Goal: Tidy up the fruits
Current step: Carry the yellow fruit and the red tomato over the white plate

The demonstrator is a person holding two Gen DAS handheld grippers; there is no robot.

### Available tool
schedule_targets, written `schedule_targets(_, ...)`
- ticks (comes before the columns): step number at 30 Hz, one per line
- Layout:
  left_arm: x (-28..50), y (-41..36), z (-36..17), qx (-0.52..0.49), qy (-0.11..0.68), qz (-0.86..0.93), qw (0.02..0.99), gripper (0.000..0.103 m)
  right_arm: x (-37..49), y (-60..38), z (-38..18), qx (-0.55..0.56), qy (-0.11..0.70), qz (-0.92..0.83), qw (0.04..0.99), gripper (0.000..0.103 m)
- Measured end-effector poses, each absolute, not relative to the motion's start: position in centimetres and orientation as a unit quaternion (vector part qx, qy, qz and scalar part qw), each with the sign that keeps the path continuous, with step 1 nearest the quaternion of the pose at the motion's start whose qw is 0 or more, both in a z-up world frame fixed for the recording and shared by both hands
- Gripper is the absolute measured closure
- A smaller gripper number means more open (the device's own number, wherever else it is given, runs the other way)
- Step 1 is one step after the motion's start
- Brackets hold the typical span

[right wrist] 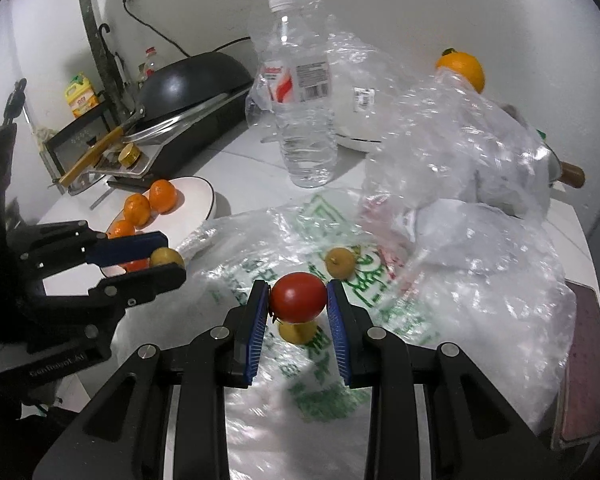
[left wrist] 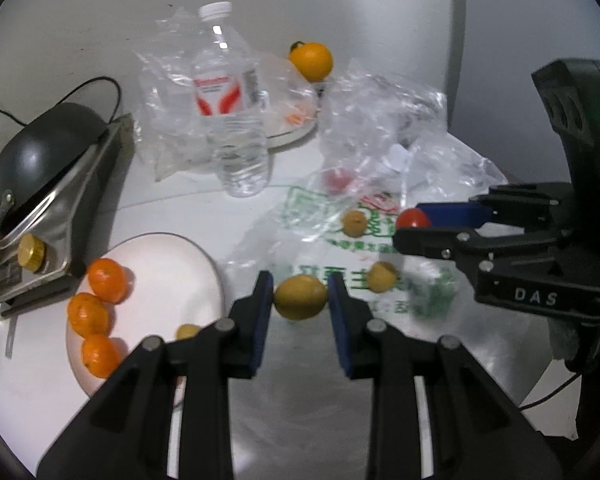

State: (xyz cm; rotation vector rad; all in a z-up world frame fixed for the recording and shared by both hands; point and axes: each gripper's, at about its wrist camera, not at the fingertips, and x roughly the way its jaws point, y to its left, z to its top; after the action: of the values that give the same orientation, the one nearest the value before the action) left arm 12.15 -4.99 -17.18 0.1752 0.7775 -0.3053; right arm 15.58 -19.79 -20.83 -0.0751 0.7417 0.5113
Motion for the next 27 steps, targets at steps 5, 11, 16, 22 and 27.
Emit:
schedule_targets(5, 12.5, -2.9, -17.1, 0.082, 0.375, -0.136, 0.913, 0.074, 15.9, -18.0, -20.6, -0.04, 0.356, 0.254, 0.898, 0.071)
schedule_targets(11, 12.9, -0.5, -17.1, 0.075, 0.371, -0.121, 0.918, 0.074, 16.4, -15.9, -20.3, -0.053, 0.356, 0.261, 0.896, 0.071)
schedule_targets(16, 13.5, 1.2, -17.5, 0.067, 0.375, -0.108, 0.918, 0.074, 16.8, -14.0, -20.2, -0.063, 0.359, 0.27, 0.891, 0.071)
schedule_targets(22, 14.3, 2.8, -17.8, 0.063, 0.372, -0.097, 0.921, 0.074, 17.4, -12.1, -20.0, -0.074, 0.359, 0.28, 0.887, 0.071)
schedule_targets(27, 15.5, 3.9, -18.3, 0.065, 0.371, -0.092, 0.922, 0.074, 18.2, -10.6, -20.0, -0.08, 0.361, 0.29, 0.883, 0.071)
